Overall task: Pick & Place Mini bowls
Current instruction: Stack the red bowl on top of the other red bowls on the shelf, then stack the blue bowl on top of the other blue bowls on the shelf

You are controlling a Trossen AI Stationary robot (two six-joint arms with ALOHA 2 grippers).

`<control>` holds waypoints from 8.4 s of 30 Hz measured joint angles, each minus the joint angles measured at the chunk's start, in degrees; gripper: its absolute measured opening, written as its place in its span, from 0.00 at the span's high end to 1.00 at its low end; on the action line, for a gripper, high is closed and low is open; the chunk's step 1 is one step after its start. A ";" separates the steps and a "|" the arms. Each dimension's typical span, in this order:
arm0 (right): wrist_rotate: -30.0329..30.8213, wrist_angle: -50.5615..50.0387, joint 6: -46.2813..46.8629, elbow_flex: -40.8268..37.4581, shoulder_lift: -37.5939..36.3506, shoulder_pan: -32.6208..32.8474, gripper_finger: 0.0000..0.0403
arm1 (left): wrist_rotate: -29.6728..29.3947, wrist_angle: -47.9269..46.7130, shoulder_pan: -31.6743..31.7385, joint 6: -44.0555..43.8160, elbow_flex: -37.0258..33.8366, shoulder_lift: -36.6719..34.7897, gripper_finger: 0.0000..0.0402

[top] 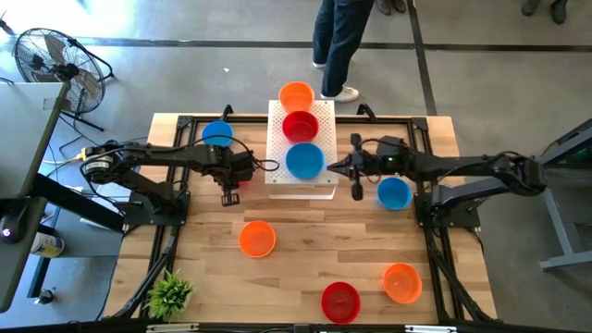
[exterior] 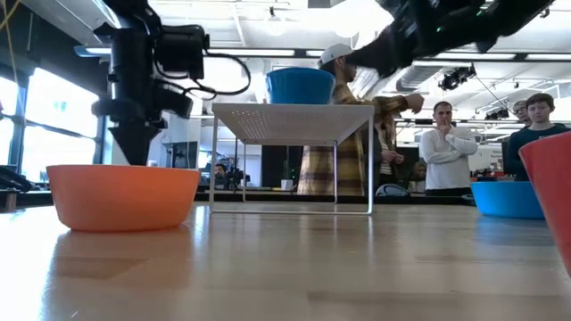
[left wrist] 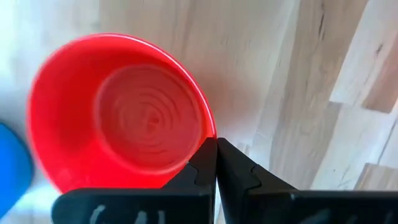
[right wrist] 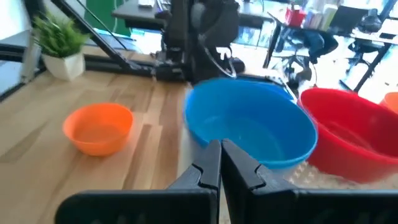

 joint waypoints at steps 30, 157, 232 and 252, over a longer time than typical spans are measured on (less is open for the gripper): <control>7.13 -17.24 -0.29 0.01 -14.93 6.15 1.00 | 0.00 -1.01 0.02 -3.40 2.77 1.58 0.76; 5.56 -18.83 -0.83 0.01 -14.94 6.15 1.00 | 1.27 -7.96 7.21 32.31 58.94 24.68 0.62; 29.27 -70.35 79.94 5.80 5.50 27.17 0.61 | 6.86 84.67 10.54 -4.94 -29.03 -19.12 0.99; 24.91 -61.06 73.51 5.80 21.29 21.52 0.98 | 6.86 83.97 10.54 -4.96 -29.03 -19.10 0.99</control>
